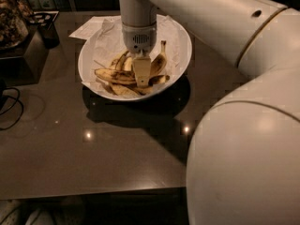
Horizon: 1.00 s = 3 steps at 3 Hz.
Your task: Pick banana from white bowl
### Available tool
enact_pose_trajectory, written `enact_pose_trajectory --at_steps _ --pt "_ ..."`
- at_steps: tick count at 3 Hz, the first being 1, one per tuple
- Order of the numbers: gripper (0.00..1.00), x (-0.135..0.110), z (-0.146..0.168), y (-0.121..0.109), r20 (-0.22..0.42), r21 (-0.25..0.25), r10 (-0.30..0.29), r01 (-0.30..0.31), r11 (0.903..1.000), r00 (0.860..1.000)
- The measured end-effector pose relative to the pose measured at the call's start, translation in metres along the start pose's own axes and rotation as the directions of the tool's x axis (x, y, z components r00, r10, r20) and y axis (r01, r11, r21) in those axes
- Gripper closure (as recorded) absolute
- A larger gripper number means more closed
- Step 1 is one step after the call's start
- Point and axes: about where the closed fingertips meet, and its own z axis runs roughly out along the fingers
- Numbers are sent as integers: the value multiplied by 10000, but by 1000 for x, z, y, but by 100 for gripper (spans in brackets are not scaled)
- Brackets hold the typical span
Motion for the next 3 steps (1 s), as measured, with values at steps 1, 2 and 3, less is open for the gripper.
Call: enact_pose_trajectory --at_steps 1,2,3 --pt "100 -22 -14 -14 130 304 84 -87 9995 9999" --pt "100 -48 -40 -40 628 1227 184 -260 9921 9979" --pt "100 -53 -42 -43 696 1395 169 -265 9899 9974"
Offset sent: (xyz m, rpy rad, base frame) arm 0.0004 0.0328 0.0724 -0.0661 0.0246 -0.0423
